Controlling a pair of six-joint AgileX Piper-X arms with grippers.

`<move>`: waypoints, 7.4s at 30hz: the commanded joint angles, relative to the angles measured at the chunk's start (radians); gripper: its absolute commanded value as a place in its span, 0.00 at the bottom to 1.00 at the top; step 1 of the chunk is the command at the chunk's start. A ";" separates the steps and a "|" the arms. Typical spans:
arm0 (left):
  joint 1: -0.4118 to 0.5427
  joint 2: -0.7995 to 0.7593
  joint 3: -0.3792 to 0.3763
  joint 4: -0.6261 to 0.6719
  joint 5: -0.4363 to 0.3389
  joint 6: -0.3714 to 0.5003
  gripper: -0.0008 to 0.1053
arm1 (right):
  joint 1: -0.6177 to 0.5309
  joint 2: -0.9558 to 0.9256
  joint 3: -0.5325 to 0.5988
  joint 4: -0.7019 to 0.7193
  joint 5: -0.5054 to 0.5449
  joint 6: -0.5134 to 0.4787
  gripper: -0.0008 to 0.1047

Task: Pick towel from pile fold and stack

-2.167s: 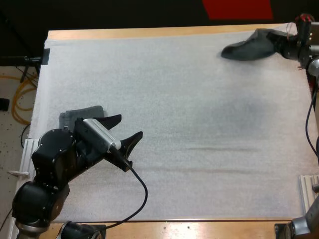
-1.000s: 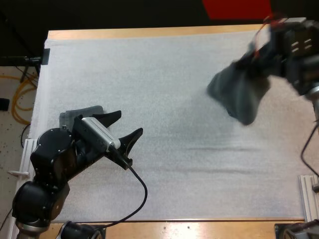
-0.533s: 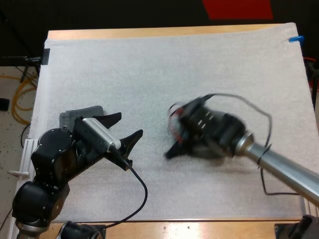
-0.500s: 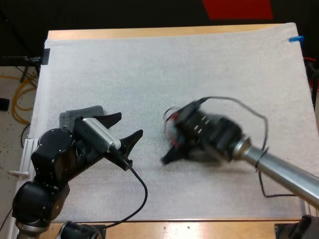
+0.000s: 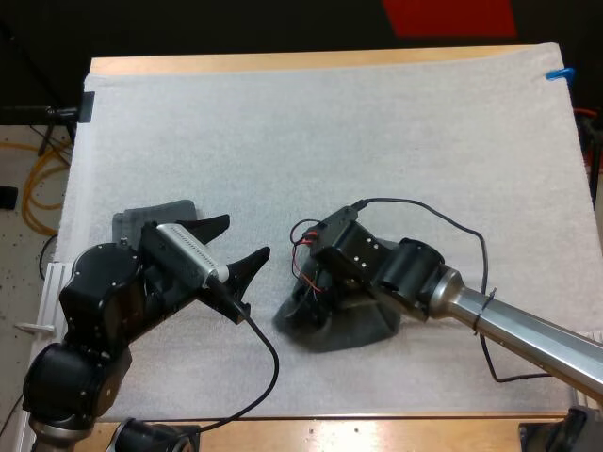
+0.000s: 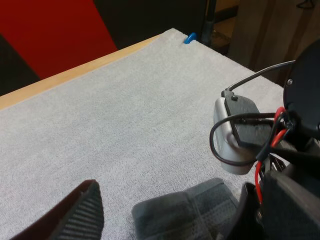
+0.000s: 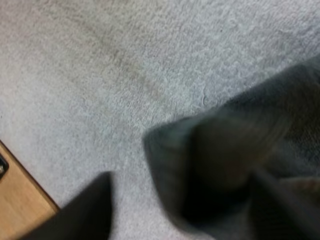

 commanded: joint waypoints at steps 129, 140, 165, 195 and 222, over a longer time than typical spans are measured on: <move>-0.002 -0.031 -0.005 0.437 -0.004 0.013 0.62 | 0.028 -0.128 0.115 -0.023 0.077 -0.019 0.63; -0.002 -0.127 0.013 0.605 -0.004 0.013 0.62 | -0.276 -0.135 0.214 0.148 0.099 -0.063 0.60; -0.002 -0.128 0.212 0.572 0.105 0.011 0.62 | -0.413 -0.065 0.577 -0.205 -0.156 0.108 0.60; -0.340 0.066 0.301 0.399 -0.063 -0.308 0.62 | -0.413 -0.154 0.577 -0.129 -0.063 0.057 0.01; -0.363 0.669 0.301 0.094 -0.047 -0.459 0.55 | -0.413 -0.154 0.577 -0.143 -0.063 0.056 0.01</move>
